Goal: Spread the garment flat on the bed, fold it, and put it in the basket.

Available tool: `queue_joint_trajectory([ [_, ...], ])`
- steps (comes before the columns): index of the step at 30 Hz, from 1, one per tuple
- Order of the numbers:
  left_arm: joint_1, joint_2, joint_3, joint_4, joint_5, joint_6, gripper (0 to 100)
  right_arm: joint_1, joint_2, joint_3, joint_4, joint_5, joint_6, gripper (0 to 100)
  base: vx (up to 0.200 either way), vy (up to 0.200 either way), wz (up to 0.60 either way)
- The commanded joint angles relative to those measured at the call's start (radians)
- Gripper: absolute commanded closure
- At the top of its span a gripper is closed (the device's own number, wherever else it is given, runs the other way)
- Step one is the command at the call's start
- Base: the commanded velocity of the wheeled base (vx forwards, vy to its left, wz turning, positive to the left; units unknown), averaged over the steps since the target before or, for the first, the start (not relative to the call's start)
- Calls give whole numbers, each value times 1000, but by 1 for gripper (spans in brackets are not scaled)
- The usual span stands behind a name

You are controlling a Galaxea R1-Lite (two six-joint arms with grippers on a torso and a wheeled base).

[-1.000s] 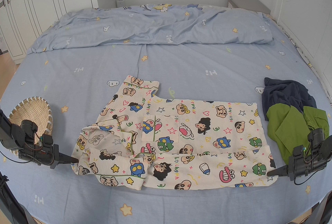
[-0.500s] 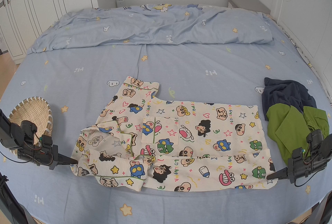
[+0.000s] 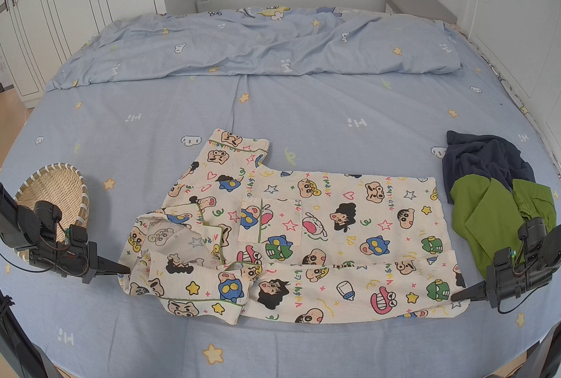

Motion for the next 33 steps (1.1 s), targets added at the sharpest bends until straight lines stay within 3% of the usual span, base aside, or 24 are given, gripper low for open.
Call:
queue_joint_trajectory([
  [1, 3, 2, -11, -1, 1, 0, 100, 0, 1, 0, -1, 0, 0, 100, 0, 0, 0],
  [12, 2, 2, -15, 0, 4, -2, 100, 1, 1, 0, 1, -2, 0, 100, 0, 0, 0],
  [13, 2, 2, -14, 0, 18, -2, 100, 1, 1, 0, -1, -2, 0, 0, 0, 0, 0],
  [17, -4, 4, -9, 0, 49, 0, 100, 0, 1, 0, -1, -2, 0, 0, 0, 0, 0],
  [18, -4, 4, -9, 0, 52, 1, 0, 0, 1, 0, -1, -2, 0, 0, 0, 0, 0],
  [27, 0, -18, -6, 10, 52, -2, 0, -8, -6, 0, -8, 0, -3, 0, 0, 0, 0],
  [33, 3, -96, -44, 120, 79, -3, 0, -33, -74, -16, -13, 4, -3, 0, 0, 0, 0],
])
